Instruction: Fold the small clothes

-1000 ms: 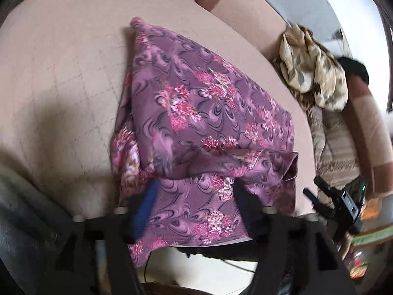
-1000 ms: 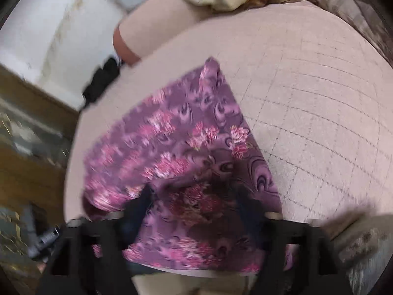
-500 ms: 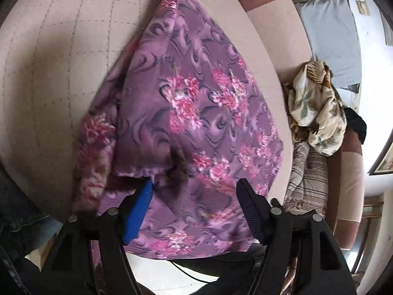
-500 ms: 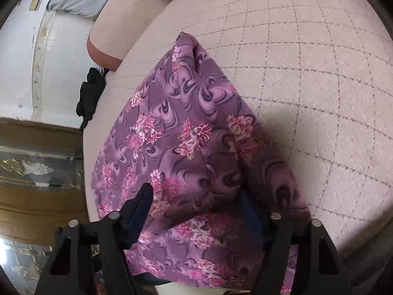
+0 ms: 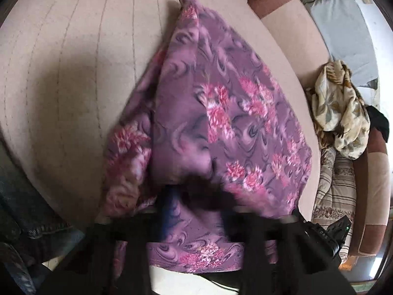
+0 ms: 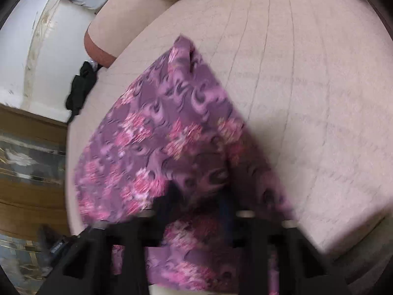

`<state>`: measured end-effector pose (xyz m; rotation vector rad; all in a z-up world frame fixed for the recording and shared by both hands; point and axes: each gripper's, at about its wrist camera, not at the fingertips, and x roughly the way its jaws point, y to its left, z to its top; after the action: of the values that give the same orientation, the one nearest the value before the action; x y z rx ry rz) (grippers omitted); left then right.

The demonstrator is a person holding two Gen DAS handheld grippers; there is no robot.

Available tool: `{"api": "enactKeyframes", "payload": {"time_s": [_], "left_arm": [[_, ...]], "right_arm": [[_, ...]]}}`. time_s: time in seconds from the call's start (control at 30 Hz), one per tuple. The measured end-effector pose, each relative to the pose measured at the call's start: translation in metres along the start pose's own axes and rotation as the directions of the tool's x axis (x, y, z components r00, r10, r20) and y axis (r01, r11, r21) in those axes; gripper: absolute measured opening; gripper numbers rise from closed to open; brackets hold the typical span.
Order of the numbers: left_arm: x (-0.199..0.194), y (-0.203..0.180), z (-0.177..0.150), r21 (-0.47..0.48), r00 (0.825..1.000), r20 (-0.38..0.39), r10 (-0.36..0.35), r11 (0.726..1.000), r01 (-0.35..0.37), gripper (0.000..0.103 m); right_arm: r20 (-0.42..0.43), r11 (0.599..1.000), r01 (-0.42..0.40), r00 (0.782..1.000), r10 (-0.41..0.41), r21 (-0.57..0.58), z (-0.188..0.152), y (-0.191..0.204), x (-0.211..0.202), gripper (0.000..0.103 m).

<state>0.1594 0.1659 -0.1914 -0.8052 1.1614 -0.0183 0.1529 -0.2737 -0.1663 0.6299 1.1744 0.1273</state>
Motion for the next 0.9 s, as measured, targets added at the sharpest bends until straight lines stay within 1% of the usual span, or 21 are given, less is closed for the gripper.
{"api": "enactKeyframes", "payload": {"time_s": [0.03, 0.07, 0.1, 0.17, 0.2, 0.23, 0.27, 0.33, 0.37, 0.4, 0.47, 0.53, 0.57, 0.63, 0.7, 0.73, 0.77, 0.8, 0.83, 0.87, 0.9], "left_arm": [[-0.005, -0.001, 0.000, 0.005, 1.000, 0.001, -0.015, 1.000, 0.015, 0.012], [-0.014, -0.002, -0.002, 0.019, 1.000, 0.018, -0.026, 1.000, 0.025, 0.011], [-0.025, -0.006, -0.004, 0.046, 0.998, 0.042, -0.044, 0.998, 0.042, 0.010], [-0.050, -0.017, -0.013, 0.121, 0.996, 0.072, -0.058, 0.991, 0.049, 0.009], [-0.057, -0.020, -0.017, 0.151, 0.996, 0.075, -0.056, 0.988, 0.044, 0.008], [-0.063, -0.023, -0.023, 0.193, 0.996, 0.072, -0.045, 0.981, 0.030, 0.008], [-0.063, -0.022, -0.028, 0.213, 0.998, 0.063, -0.026, 0.977, 0.012, 0.008], [-0.051, -0.018, -0.036, 0.236, 0.999, 0.038, 0.012, 0.972, -0.021, 0.008], [-0.037, -0.012, -0.040, 0.248, 0.998, 0.027, 0.053, 0.967, -0.058, 0.008], [-0.026, -0.006, -0.042, 0.240, 0.997, 0.012, 0.079, 0.968, -0.080, 0.008], [-0.014, 0.002, -0.045, 0.216, 0.995, -0.017, 0.099, 0.972, -0.093, 0.008], [-0.023, -0.002, -0.048, 0.225, 0.997, 0.000, 0.073, 0.972, -0.072, 0.008], [-0.026, -0.003, -0.048, 0.235, 0.997, 0.011, 0.077, 0.969, -0.077, 0.008], [-0.025, 0.000, -0.049, 0.250, 0.994, 0.004, 0.107, 0.963, -0.104, 0.008], [-0.019, 0.005, -0.051, 0.234, 0.992, -0.017, 0.127, 0.965, -0.119, 0.009], [-0.015, 0.006, -0.052, 0.232, 0.991, -0.024, 0.135, 0.964, -0.126, 0.011], [-0.015, 0.007, -0.053, 0.233, 0.989, -0.034, 0.146, 0.963, -0.134, 0.018], [-0.017, 0.004, -0.054, 0.241, 0.988, -0.028, 0.150, 0.961, -0.139, 0.020], [-0.019, -0.001, -0.056, 0.247, 0.988, -0.017, 0.150, 0.959, -0.142, 0.023], [-0.026, -0.003, -0.058, 0.253, 0.991, -0.011, 0.133, 0.959, -0.126, 0.024], [-0.032, -0.006, -0.062, 0.255, 0.994, -0.012, 0.111, 0.961, -0.104, 0.025]], "right_arm": [[0.013, 1.000, -0.005, 1.000, 0.005, 0.005, 0.002, -0.001, -0.004, 0.012], [0.022, 0.999, -0.036, 0.999, 0.035, 0.024, 0.004, -0.004, -0.009, 0.009], [0.036, 0.996, -0.075, 0.997, 0.074, 0.038, 0.005, -0.006, -0.019, 0.009], [0.069, 0.994, -0.105, 0.992, 0.104, 0.010, 0.003, -0.002, -0.042, 0.007], [0.087, 0.995, -0.101, 0.991, 0.103, -0.021, 0.000, 0.003, -0.057, 0.007], [0.097, 0.996, -0.081, 0.992, 0.085, -0.045, -0.005, 0.008, -0.067, 0.007], [0.103, 0.996, -0.049, 0.993, 0.056, -0.071, -0.012, 0.013, -0.078, 0.007], [0.101, 0.990, 0.056, 0.994, -0.044, -0.128, -0.029, 0.022, -0.083, 0.006], [0.096, 0.978, 0.133, 0.988, -0.119, -0.159, -0.038, 0.024, -0.076, 0.006], [0.087, 0.965, 0.193, 0.980, -0.180, -0.178, -0.043, 0.024, -0.063, 0.006], [0.041, 0.951, 0.255, 0.967, -0.251, -0.175, -0.044, 0.020, -0.042, 0.006], [0.050, 0.945, 0.270, 0.963, -0.265, -0.183, -0.043, 0.024, -0.044, 0.006], [0.064, 0.938, 0.285, 0.959, -0.278, -0.198, -0.045, 0.027, -0.047, 0.006], [0.050, 0.928, 0.304, 0.952, -0.301, -0.213, -0.046, 0.029, -0.040, 0.006], [0.011, 0.921, 0.323, 0.944, -0.328, -0.219, -0.044, 0.026, -0.025, 0.006], [0.002, 0.918, 0.330, 0.941, -0.338, -0.222, -0.044, 0.026, -0.020, 0.006], [0.003, 0.913, 0.338, 0.938, -0.347, -0.229, -0.045, 0.029, -0.019, 0.006], [0.012, 0.905, 0.348, 0.934, -0.356, -0.243, -0.045, 0.033, -0.019, 0.007], [0.018, 0.899, 0.359, 0.930, -0.366, -0.253, -0.046, 0.035, -0.018, 0.009], [0.024, 0.896, 0.362, 0.929, -0.369, -0.257, -0.046, 0.037, -0.018, 0.012], [0.027, 0.903, 0.347, 0.936, -0.352, -0.253, -0.046, 0.036, -0.021, 0.018]]}}
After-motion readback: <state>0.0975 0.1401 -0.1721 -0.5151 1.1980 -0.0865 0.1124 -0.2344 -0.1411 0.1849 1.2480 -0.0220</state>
